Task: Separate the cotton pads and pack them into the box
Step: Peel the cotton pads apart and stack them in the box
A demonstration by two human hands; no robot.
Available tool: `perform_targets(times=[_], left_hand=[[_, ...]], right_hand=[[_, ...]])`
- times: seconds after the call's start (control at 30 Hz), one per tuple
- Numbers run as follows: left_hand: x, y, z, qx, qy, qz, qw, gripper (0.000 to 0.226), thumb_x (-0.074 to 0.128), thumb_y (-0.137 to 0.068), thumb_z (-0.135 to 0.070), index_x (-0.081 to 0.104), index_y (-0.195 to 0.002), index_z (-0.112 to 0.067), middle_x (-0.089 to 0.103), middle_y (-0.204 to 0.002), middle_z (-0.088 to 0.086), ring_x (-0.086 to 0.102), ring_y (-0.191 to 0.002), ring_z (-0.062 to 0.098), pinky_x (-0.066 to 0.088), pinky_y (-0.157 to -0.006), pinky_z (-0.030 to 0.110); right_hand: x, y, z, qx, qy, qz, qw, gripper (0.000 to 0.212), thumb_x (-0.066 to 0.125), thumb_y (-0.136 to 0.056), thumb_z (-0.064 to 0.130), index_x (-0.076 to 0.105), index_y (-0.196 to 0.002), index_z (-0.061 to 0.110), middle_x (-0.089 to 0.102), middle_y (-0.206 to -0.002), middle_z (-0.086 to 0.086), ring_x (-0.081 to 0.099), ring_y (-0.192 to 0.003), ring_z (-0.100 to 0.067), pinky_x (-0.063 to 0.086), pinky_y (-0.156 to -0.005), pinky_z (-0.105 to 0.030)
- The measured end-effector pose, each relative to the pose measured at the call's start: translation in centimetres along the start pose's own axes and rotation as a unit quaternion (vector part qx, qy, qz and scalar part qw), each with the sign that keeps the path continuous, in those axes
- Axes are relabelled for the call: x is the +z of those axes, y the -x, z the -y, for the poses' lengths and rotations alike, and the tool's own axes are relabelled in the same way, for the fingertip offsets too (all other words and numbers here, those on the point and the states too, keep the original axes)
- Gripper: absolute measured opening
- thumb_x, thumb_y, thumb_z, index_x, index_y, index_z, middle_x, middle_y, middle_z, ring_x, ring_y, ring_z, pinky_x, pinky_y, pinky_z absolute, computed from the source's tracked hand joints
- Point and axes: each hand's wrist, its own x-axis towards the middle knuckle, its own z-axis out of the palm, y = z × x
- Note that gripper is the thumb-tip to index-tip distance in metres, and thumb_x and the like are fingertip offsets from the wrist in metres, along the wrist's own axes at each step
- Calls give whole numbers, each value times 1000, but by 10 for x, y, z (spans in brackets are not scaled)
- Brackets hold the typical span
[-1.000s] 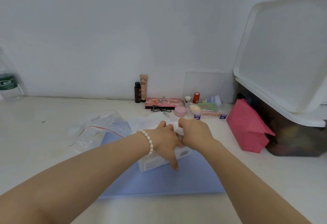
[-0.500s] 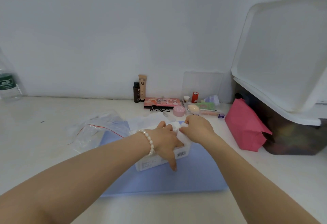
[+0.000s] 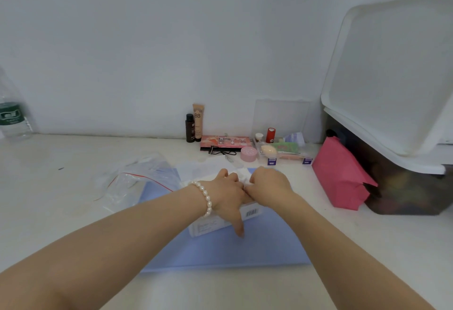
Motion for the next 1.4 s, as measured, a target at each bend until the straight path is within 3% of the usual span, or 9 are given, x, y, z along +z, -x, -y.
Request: perform_targets(times=[0.1, 0.47, 0.57, 0.67, 0.73, 0.8, 0.93, 1.23, 1.4], left_hand=[[2, -1, 1, -7, -8, 0, 1000, 63, 61, -68, -70, 54, -114, -27, 50, -112, 2, 35, -104, 23, 26, -94, 41], [6, 3, -2, -8, -13, -34, 999, 70, 62, -69, -67, 47, -127, -30, 49, -116, 5, 36, -110, 24, 23, -99, 42], [1, 11, 0, -2, 61, -75, 995, 61, 65, -73, -57, 50, -125, -29, 47, -125, 2, 34, -119, 22, 20, -104, 39], [-3, 22, 5, 0, 142, -163, 976, 47, 62, -81, -46, 52, -120, -24, 45, -131, -1, 37, -122, 19, 24, -103, 34], [1, 28, 6, -6, 152, -214, 965, 46, 54, -88, -44, 48, -127, -20, 42, -137, 0, 37, -127, 20, 26, -105, 31], [9, 29, 2, -9, 130, -203, 971, 61, 43, -94, -48, 29, -145, -18, 20, -156, 1, 19, -142, 18, 14, -114, 31], [24, 19, -12, -7, 76, -122, 990, 81, 29, -93, -61, -6, -150, -16, -11, -159, 0, -10, -145, 13, -7, -118, 39], [30, 22, -11, -23, -1, -110, 994, 89, 29, -90, -66, -8, -149, -11, -12, -158, 7, -14, -145, 18, -10, -117, 42], [35, 30, -11, -25, -12, -106, 994, 93, 32, -87, -69, -6, -150, -11, -9, -159, 5, -9, -146, 19, -8, -117, 45]], right_hand=[[-22, 7, -12, 14, -84, -17, 996, 35, 69, -76, 35, 67, -102, 10, 68, -103, -6, 62, -99, -24, 50, -85, -35], [10, -2, -16, 77, -36, -74, 994, 12, 61, -78, 27, 65, -70, 19, 58, -80, -1, 49, -96, -20, 37, -70, -30], [6, -1, -19, 75, -103, -64, 990, 16, 65, -76, 33, 68, -67, 20, 64, -79, -1, 53, -88, -21, 44, -71, -33], [-4, 1, -30, 69, -223, -25, 972, 31, 63, -84, 39, 66, -63, 16, 61, -66, -7, 49, -66, -22, 38, -62, -31], [-4, 2, -38, 71, -310, -5, 948, 28, 61, -86, 33, 72, -72, 12, 69, -89, -18, 57, -72, -27, 45, -69, -35], [1, 3, -43, 80, -396, -8, 915, 14, 64, -85, 21, 70, -78, 10, 68, -96, -19, 60, -73, -22, 52, -76, -39], [15, 8, -47, 83, -460, 29, 883, 11, 68, -81, 6, 60, -86, 11, 65, -86, -11, 63, -70, -19, 52, -62, -29], [27, 17, -38, 97, -496, 15, 863, 14, 65, -84, 9, 61, -95, 2, 63, -83, -11, 62, -65, -21, 56, -62, -32], [30, 21, -30, 82, -460, 37, 883, 5, 62, -84, 7, 60, -86, 3, 64, -81, -11, 63, -65, -21, 56, -59, -31]])
